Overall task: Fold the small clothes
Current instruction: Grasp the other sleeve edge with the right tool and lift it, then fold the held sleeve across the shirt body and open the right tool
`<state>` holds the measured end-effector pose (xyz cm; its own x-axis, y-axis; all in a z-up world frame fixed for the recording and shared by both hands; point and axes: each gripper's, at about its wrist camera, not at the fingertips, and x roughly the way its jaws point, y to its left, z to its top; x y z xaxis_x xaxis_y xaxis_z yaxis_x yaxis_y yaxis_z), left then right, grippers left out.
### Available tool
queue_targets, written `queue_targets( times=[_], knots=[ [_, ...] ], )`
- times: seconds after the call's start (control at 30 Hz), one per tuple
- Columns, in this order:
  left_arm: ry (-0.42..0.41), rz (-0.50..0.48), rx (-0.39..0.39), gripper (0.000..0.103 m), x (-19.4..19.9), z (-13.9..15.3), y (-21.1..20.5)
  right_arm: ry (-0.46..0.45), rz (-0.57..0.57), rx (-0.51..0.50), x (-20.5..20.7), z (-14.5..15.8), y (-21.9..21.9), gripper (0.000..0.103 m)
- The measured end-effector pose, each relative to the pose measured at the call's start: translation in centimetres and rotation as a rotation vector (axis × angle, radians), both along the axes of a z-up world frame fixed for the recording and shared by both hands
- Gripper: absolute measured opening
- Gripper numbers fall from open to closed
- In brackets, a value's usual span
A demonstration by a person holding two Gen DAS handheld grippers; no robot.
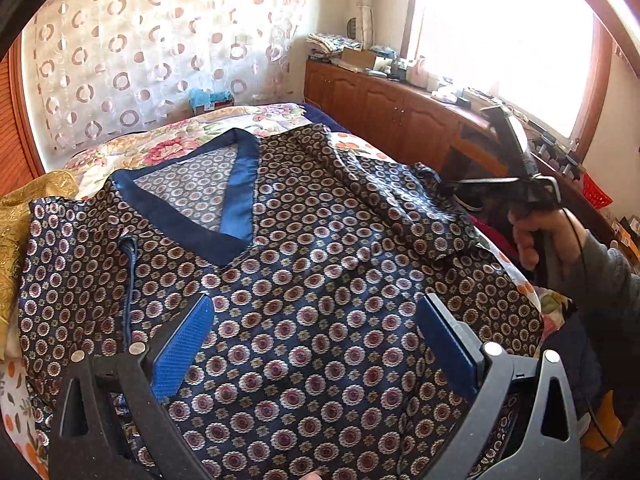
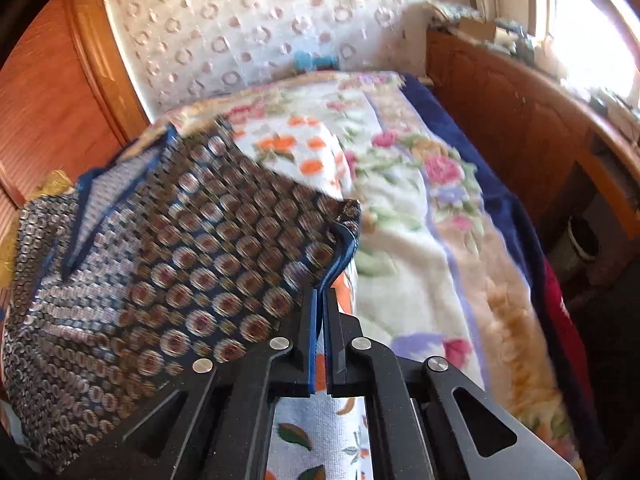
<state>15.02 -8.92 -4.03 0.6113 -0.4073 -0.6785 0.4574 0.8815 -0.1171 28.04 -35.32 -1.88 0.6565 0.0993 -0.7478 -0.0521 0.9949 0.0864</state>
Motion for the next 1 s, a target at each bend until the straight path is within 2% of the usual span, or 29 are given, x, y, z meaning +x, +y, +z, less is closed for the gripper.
queue_targets(
  times=[0.17,0.4,0.53,0.7,0.77,0.83,0.9,0.93,1.0],
  knots=[
    [0.006,0.027,-0.023,0.102,0.5,-0.1,1.3,-0.121,0.094,-0.03,-1.0,4.1,2.8,0.002],
    [0.012,0.071,-0.037,0.102,0.3,-0.6,3.7,-0.233,0.316,-0.022,-2.2,9.5,11.0,0.002],
    [0.016,0.097,-0.046,0.102,0.1,-1.0,5.4,-0.221,0.46,0.033,-3.2,10.5,15.9,0.002],
    [0.019,0.132,-0.059,0.102,0.1,-1.1,7.4,-0.168,0.539,0.063,-2.0,9.3,18.6,0.002],
    [0.022,0.141,-0.064,0.102,0.0,-1.3,8.0,-0.131,0.561,0.044,-1.2,8.5,18.6,0.008],
    [0.025,0.144,-0.067,0.102,0.0,-1.6,8.1,-0.133,0.528,0.0,-0.8,7.8,18.2,0.027],
    [0.031,0.145,-0.069,0.102,0.0,-1.9,8.2,-0.119,0.5,0.001,-0.5,7.2,17.4,0.035],
    [0.034,0.144,-0.071,0.102,0.1,-2.1,8.1,-0.117,0.483,-0.002,-0.5,7.0,16.7,0.039],
    [0.04,0.142,-0.072,0.102,0.3,-2.5,7.9,-0.123,0.458,-0.015,-0.8,6.8,15.6,0.039]
  ],
)
